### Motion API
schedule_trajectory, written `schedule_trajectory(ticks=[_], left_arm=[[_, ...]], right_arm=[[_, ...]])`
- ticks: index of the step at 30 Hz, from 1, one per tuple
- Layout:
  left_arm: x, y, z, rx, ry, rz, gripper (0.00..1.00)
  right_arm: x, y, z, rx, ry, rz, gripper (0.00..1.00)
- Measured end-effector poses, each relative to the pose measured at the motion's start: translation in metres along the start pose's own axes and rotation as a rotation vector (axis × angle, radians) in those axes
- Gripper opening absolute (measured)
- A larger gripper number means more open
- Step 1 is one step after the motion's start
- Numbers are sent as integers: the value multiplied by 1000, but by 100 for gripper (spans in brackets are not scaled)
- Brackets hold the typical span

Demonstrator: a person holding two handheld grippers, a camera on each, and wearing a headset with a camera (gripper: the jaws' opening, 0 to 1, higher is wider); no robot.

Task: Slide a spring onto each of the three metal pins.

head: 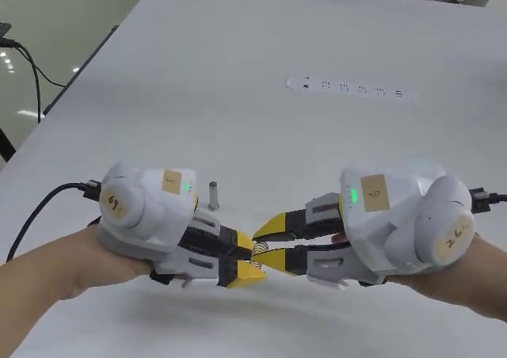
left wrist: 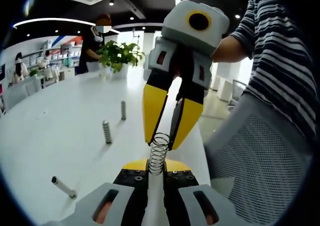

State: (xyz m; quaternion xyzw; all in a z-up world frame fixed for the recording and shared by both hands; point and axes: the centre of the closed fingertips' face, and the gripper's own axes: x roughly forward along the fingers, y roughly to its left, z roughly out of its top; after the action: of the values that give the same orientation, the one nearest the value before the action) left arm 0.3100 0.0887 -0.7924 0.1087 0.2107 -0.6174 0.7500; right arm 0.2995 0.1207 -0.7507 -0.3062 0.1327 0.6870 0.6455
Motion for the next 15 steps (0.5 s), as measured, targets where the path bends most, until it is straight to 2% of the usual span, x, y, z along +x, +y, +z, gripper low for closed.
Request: schedule_trajectory(ticks=[15], left_arm=[[0, 1, 1, -20, 0, 17, 4]], right_arm=[[1, 2, 1, -72, 52, 18, 6]])
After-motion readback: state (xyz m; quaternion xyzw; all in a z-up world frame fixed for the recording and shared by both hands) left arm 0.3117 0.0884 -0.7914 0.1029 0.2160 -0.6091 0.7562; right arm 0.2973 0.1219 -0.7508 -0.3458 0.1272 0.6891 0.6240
